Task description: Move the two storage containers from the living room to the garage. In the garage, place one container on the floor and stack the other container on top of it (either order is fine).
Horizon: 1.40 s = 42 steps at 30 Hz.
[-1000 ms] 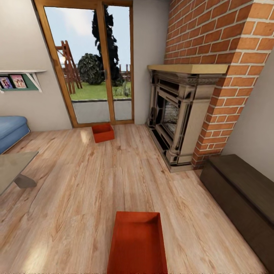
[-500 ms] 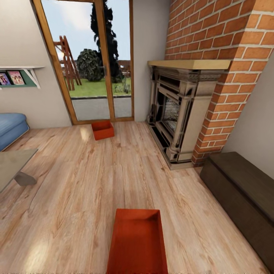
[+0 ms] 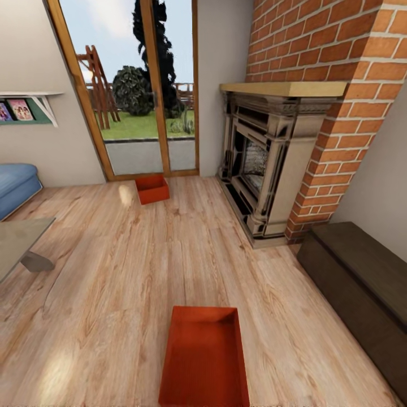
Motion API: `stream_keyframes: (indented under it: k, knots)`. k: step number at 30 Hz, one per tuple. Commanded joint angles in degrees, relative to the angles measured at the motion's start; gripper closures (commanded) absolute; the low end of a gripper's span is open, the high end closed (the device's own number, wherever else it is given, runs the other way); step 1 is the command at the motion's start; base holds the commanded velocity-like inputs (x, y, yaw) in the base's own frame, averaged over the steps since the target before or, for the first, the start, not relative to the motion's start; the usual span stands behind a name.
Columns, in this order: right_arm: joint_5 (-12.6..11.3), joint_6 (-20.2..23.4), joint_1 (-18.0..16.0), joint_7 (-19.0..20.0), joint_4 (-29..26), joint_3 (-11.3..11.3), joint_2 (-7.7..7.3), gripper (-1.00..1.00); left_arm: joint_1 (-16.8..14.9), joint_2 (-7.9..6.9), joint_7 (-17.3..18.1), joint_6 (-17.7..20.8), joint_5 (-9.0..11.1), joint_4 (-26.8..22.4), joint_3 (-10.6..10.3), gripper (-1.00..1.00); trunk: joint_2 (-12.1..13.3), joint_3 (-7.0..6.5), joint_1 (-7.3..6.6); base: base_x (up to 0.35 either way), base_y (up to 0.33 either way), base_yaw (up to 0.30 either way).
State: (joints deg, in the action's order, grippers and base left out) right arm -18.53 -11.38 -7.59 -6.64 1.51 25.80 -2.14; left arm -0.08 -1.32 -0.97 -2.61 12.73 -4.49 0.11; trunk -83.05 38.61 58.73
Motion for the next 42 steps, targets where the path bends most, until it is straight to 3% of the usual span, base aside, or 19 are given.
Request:
stream_keyframes:
  k: [1, 42]
  knots:
    - [-0.45, -0.31, -0.06, -0.03, 0.16, 0.48, 0.03, -1.0, -0.01, 0.0, -0.08, -0.13, 0.28, 0.0, -0.03, -1.0, -0.02, 0.14, 0.0, 0.0, 0.0, 0.0]
    - [-0.36, -0.31, -0.06, -0.04, 0.16, 0.4, -0.18, -1.0, -0.01, 0.14, -0.07, -0.05, 0.94, -1.37, 0.47, -1.0, -0.02, 3.91, 0.0, 0.0, 0.0, 0.0]
